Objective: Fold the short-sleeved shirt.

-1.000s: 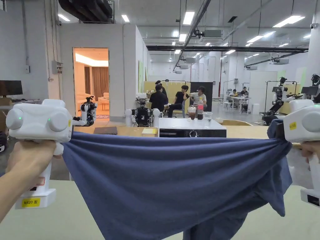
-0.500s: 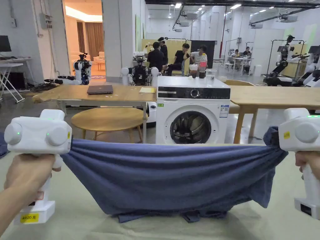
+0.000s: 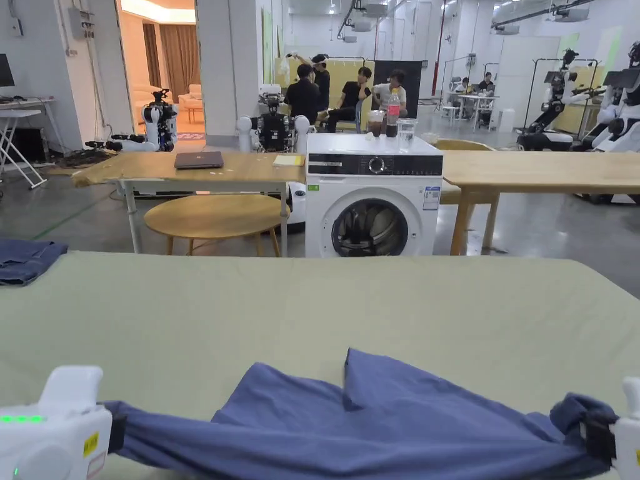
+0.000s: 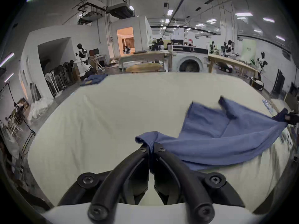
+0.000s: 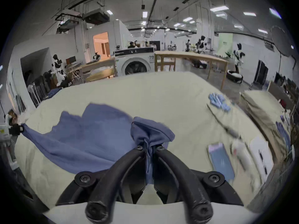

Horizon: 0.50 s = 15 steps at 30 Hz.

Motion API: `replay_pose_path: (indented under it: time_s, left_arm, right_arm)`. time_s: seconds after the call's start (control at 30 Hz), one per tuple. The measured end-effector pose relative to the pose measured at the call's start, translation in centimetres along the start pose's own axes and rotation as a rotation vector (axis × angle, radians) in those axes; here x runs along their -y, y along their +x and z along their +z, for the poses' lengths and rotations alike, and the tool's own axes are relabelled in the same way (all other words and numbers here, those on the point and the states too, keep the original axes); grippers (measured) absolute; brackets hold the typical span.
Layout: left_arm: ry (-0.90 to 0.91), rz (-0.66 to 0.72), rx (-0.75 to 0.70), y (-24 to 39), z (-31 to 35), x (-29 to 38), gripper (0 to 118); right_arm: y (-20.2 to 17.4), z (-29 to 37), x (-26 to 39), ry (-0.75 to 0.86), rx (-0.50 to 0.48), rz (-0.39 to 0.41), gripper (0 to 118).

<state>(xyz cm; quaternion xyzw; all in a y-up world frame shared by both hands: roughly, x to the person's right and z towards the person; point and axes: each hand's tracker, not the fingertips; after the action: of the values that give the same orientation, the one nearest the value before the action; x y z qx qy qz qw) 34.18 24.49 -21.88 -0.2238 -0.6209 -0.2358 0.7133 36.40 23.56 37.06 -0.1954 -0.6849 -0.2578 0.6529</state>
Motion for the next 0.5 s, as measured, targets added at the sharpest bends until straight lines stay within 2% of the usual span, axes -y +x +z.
replay_pose_path:
  time_s: [0.1,0.23,0.5]
  left_arm:
    - [-0.045,-0.017,0.006,-0.1,2.4,4.9,0]
    - [-0.083,0.046,0.011,-1.2,4.7,9.5,0]
    - [-0.166,0.099,0.062,-2.5,4.2,12.8,0]
  right_arm:
    - [0.7,2.3,5.6,-0.043,0.017,0.026,5]
    - [1.7,4.9,10.8,-0.062,0.037,-0.027,5]
    - [3.2,4.5,13.7,-0.104,0.004,-0.118,5]
